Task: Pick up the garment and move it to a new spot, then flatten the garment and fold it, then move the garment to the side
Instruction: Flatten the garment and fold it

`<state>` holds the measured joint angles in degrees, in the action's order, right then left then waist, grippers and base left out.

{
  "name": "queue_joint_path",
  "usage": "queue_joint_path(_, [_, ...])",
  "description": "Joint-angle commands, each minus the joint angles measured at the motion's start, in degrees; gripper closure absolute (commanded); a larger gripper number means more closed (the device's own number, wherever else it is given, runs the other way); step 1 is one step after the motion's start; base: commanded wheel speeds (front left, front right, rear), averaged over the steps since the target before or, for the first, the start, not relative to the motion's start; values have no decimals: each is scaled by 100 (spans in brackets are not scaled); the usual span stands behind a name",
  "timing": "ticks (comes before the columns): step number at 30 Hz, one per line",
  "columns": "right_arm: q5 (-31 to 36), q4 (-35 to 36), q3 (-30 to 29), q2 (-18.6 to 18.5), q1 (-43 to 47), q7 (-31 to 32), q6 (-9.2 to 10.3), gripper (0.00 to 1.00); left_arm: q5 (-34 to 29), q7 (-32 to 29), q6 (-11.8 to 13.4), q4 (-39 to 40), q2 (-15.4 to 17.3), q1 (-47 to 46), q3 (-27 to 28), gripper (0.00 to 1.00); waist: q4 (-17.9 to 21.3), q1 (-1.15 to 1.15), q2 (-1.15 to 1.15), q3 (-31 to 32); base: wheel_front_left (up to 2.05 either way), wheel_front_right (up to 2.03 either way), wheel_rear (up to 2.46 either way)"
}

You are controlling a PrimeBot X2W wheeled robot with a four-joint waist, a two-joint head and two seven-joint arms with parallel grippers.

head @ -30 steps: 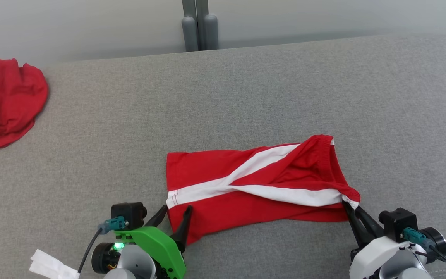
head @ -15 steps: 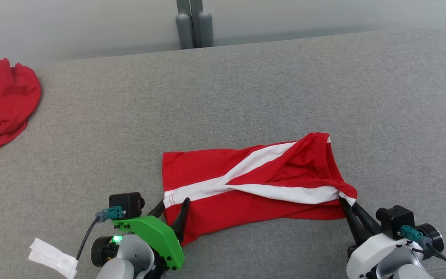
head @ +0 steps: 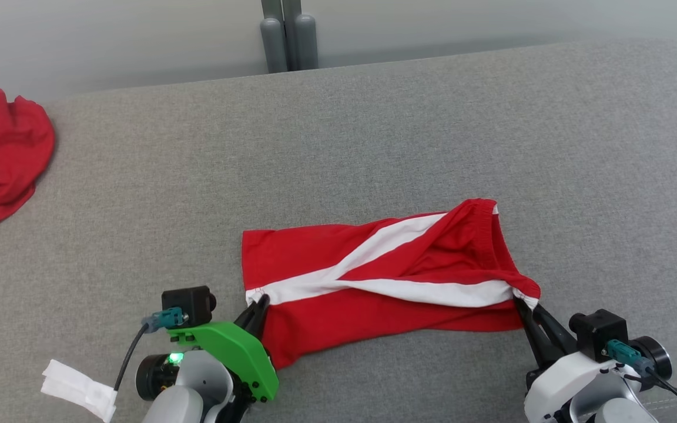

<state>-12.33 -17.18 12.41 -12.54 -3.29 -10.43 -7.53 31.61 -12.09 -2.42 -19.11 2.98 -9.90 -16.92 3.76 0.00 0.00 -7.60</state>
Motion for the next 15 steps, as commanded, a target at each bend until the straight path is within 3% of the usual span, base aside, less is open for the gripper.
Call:
queue_joint_path(1, [19,-10,11,-8,-73,-40,8,100,6,95,32,-5,23,-84,32,100,2,0,0,8,0,0,0])
queue_joint_path(9, [7,277,-13,-58,-216,-180,8,100,59,961,-67,282,16,-108,207,100,10,0,0,115,0,0,0])
queue_joint_path(15, [-65,932,-35,-189,-442,-147,8,100,-35,1668,-133,876,52,-69,328,100,-9,0,0,286,0,0,0])
